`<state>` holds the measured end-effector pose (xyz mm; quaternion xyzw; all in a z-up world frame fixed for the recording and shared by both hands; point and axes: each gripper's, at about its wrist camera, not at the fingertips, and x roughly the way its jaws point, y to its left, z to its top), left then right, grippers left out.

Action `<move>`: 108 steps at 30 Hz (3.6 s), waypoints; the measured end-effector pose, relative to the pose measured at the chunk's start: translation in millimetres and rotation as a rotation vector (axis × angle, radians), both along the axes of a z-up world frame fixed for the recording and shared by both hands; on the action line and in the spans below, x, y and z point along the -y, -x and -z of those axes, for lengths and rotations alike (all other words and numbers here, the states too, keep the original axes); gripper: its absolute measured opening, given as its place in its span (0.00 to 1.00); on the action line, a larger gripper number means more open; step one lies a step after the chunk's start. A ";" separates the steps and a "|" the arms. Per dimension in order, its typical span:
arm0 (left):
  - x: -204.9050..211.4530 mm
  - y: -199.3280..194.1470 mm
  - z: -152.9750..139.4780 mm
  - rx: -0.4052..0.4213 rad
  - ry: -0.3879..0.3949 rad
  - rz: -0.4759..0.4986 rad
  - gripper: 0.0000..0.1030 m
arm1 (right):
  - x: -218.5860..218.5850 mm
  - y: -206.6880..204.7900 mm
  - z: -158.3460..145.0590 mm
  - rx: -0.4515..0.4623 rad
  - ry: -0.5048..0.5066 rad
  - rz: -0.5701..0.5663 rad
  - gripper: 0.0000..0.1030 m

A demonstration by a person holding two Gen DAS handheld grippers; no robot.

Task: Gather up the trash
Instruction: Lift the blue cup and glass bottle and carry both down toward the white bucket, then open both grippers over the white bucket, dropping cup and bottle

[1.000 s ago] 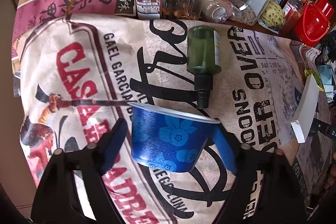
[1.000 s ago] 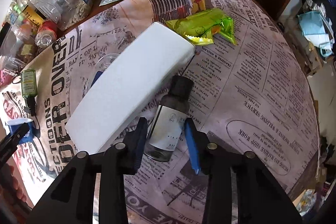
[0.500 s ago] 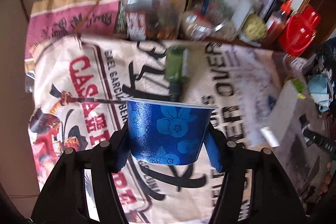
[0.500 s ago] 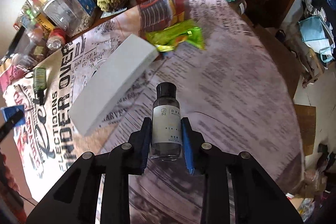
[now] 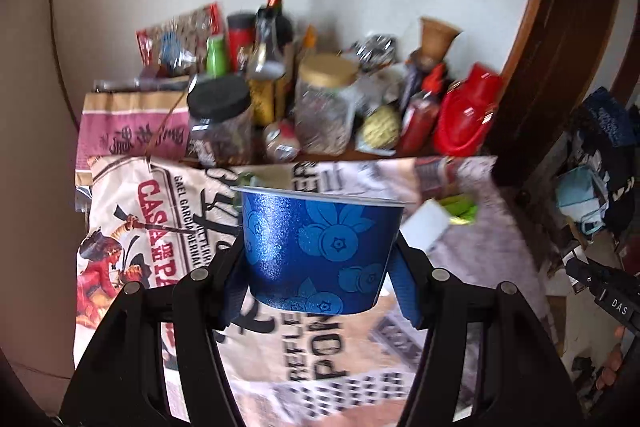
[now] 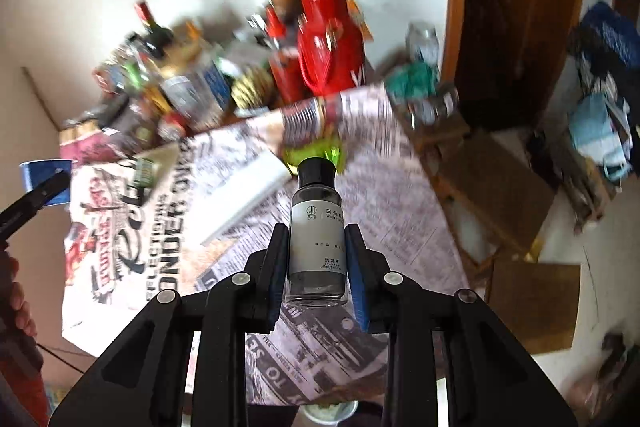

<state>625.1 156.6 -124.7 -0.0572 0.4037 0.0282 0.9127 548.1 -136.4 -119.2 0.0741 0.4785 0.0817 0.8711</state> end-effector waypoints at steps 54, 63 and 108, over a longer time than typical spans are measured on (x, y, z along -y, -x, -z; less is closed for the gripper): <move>85.0 443.0 -85.8 0.242 0.050 0.089 0.59 | -14.0 349.5 -104.6 0.302 -0.095 -0.193 0.25; 99.4 429.1 -46.8 0.147 0.082 0.067 0.59 | -7.0 331.7 -62.0 0.199 -0.085 -0.215 0.25; 133.6 332.5 372.8 -0.514 0.281 -0.037 0.60 | 13.8 254.4 269.3 -0.335 -0.035 -0.297 0.58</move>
